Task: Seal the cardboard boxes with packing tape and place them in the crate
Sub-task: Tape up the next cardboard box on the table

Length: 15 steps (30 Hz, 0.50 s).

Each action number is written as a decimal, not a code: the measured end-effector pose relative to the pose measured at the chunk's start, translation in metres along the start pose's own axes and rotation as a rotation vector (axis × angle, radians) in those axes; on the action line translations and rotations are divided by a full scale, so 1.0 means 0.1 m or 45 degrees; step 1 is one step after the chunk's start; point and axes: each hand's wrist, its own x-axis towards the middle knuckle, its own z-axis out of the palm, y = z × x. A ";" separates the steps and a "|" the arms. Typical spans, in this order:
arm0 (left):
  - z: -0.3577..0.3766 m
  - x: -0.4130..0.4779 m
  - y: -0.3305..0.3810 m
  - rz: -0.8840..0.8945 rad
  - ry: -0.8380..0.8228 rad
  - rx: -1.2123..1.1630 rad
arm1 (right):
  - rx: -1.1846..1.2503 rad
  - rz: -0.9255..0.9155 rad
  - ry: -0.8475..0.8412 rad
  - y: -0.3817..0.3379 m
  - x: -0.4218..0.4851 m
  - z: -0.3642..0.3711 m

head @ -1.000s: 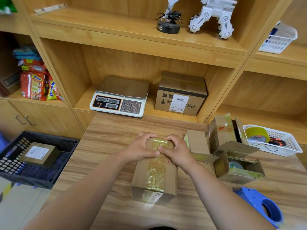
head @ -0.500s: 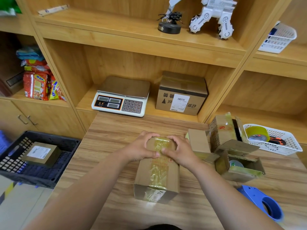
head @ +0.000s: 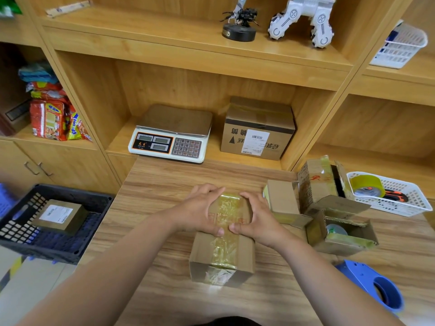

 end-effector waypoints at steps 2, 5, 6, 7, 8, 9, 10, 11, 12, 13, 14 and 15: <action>0.00 0.02 0.01 -0.008 0.051 -0.105 | 0.095 0.006 0.064 0.00 0.01 0.01; 0.01 0.05 0.02 -0.034 0.111 -0.270 | 0.177 0.024 0.109 0.00 0.04 0.01; 0.01 0.06 0.02 -0.044 0.129 -0.309 | 0.208 0.035 0.123 0.00 0.05 0.02; 0.01 0.06 0.02 -0.058 0.150 -0.349 | 0.239 0.042 0.142 -0.01 0.06 0.02; 0.02 0.07 0.03 -0.075 0.174 -0.389 | 0.264 0.044 0.168 -0.02 0.07 0.02; 0.02 0.08 0.05 -0.093 0.200 -0.428 | 0.285 0.042 0.198 -0.03 0.09 0.02; 0.03 0.09 0.06 -0.110 0.226 -0.468 | 0.305 0.040 0.222 -0.03 0.10 0.02; 0.04 0.09 0.07 -0.125 0.250 -0.506 | 0.325 0.041 0.234 -0.04 0.11 0.02; 0.04 0.09 0.08 -0.136 0.269 -0.537 | 0.343 0.045 0.240 -0.04 0.12 0.03; 0.05 0.10 0.09 -0.143 0.284 -0.555 | 0.357 0.051 0.247 -0.04 0.13 0.03; 0.05 0.10 0.10 -0.147 0.297 -0.564 | 0.366 0.057 0.260 -0.04 0.14 0.03; 0.05 0.11 0.11 -0.150 0.312 -0.573 | 0.370 0.063 0.278 -0.03 0.16 0.04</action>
